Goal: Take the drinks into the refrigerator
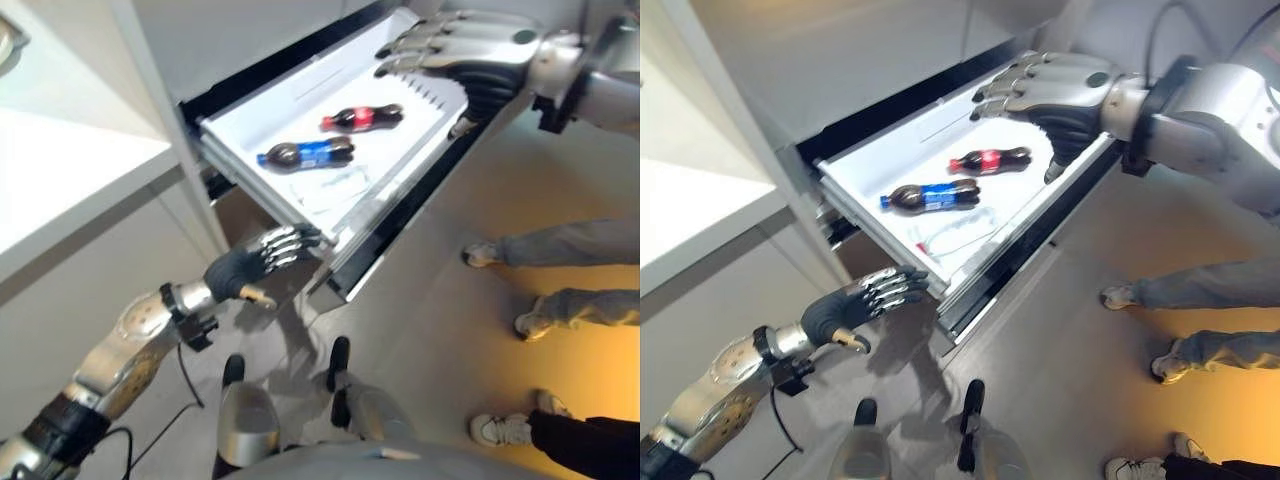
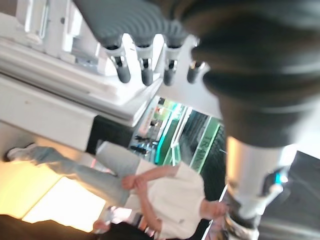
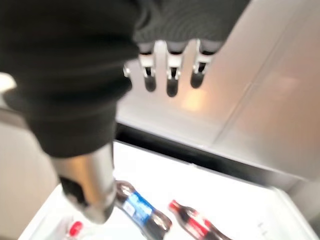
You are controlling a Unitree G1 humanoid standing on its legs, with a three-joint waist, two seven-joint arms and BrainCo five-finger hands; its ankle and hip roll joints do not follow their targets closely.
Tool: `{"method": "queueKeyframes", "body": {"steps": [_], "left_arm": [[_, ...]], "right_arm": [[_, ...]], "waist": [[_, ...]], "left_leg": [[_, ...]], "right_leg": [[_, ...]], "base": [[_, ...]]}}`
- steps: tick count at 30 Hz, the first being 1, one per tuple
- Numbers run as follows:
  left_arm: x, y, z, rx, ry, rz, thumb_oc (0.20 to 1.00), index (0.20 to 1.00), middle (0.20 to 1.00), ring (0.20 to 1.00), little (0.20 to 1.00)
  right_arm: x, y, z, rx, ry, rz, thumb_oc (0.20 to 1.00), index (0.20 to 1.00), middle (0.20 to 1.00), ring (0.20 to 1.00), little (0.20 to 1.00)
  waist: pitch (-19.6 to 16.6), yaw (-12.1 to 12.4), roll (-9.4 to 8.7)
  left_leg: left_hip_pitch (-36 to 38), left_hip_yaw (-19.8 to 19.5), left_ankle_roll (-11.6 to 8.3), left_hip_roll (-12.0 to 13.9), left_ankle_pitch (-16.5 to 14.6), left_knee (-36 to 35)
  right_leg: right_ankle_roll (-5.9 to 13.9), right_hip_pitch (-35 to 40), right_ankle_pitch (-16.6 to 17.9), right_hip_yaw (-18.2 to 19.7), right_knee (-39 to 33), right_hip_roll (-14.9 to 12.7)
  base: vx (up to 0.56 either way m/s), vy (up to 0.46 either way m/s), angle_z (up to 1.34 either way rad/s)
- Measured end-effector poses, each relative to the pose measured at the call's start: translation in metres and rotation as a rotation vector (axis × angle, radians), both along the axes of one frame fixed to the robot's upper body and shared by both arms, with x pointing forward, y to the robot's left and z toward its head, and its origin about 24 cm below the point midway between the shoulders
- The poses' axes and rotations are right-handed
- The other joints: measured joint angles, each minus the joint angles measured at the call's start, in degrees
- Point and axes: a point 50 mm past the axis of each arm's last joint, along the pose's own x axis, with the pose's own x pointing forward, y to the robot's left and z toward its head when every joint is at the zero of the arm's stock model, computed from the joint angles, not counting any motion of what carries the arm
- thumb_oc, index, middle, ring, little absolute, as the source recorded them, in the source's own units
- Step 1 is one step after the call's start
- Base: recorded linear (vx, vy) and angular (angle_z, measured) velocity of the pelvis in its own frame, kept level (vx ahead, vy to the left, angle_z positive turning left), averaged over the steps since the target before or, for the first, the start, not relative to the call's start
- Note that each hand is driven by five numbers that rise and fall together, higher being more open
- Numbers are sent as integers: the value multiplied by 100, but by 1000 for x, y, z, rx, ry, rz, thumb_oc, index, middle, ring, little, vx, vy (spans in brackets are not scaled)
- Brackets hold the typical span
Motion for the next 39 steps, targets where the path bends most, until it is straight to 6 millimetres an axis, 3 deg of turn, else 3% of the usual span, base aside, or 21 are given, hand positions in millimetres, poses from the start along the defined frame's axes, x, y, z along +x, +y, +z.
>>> {"method": "queueKeyframes", "body": {"steps": [3, 6, 9, 15, 16, 17, 19, 27, 30, 34, 35, 39], "left_arm": [[-8, 5, -8, -38, 31, 41, 1000, 1000, 1000, 1000, 1000], [-15, 10, -13, -96, 36, 103, 1000, 1000, 1000, 1000, 1000], [-19, 11, -17, -73, 45, 103, 1000, 1000, 1000, 1000, 1000], [-22, 7, -21, -77, 53, 77, 1000, 1000, 1000, 1000, 1000], [-21, 8, -20, -76, 49, 76, 1000, 1000, 1000, 1000, 1000], [-21, 7, -20, -76, 49, 75, 1000, 1000, 1000, 1000, 1000], [-21, 7, -20, -58, 43, 70, 1000, 1000, 1000, 1000, 1000], [-19, -3, -20, -49, 28, 21, 1000, 1000, 1000, 1000, 1000], [-14, -10, -16, -54, 6, -14, 1000, 1000, 1000, 1000, 1000], [-10, -15, -13, -64, -15, -28, 1000, 1000, 1000, 1000, 1000], [-10, -17, -13, -68, -20, -32, 1000, 1000, 1000, 1000, 1000], [-10, -18, -13, -72, -20, -22, 1000, 1000, 1000, 1000, 1000]], "right_arm": [[-5, -13, -26, 41, 85, -14, 1000, 1000, 1000, 1000, 1000], [-27, -41, -62, 188, 169, -65, 1000, 1000, 1000, 1000, 1000], [-44, -66, -92, 226, 277, -169, 1000, 1000, 1000, 1000, 1000], [-61, -79, -138, 338, 435, -238, 1000, 1000, 1000, 1000, 1000], [-63, -79, -142, 334, 458, -246, 947, 947, 947, 947, 947], [-63, -80, -144, 336, 469, -249, 793, 793, 793, 793, 793], [-63, -80, -157, 368, 517, -259, 200, 200, 200, 200, 200], [-43, -68, -227, 315, 806, -297, 200, 200, 200, 200, 200], [-20, -51, -253, 293, 863, -303, 200, 200, 200, 200, 200], [7, -15, -265, 218, 851, -238, 200, 200, 200, 200, 200], [12, -5, -264, 203, 838, -207, 200, 200, 200, 200, 200], [27, 3, -272, 123, 822, -233, 200, 200, 200, 200, 200]], "waist": [[-200, -116, 109], [-316, -219, 291], [-400, -246, 402], [-584, -376, 438], [-606, -385, 444], [-619, -383, 446], [-648, -358, 432], [-695, -306, 460], [-701, -182, 487], [-676, -8, 578], [-667, 150, 612], [-665, 297, 615]], "left_leg": [[106, 20, 8, -7, 2, -119], [315, 4, 9, 2, 32, -289], [406, 39, 40, -5, 32, -435], [676, 170, 60, -19, 66, -669], [690, 180, 63, -23, 67, -692], [697, 187, 57, -24, 77, -695], [729, 191, 48, -24, 86, -716], [859, 165, 89, -40, 123, -812], [861, 167, 89, -48, 131, -810], [856, 135, 44, -40, 187, -830], [851, 106, 44, -37, 195, -844], [848, 69, 34, -34, 215, -859]], "right_leg": [[24, 92, -14, 35, -50, -4], [0, 184, 1, 47, -52, 32], [26, 248, -32, 54, -76, 28], [52, 371, -49, 143, -140, 40], [58, 375, -53, 152, -140, 38], [60, 374, -52, 157, -140, 38], [64, 396, -56, 162, -140, 41], [80, 507, -69, 153, -142, 24], [81, 513, -64, 152, -142, 18], [70, 510, -52, 122, -142, 23], [71, 518, -53, 84, -141, 18], [69, 528, -54, 43, -141, 16]], "base": [[90, 26, -8], [67, 19, -2], [48, 9, -5], [6, 1, -9], [-30, 0, -5], [-39, -4, -2], [-15, -2, 0], [-14, 0, 2], [-4, -2, 1], [-3, -7, 4], [8, -15, 6], [2, -4, 6]]}}
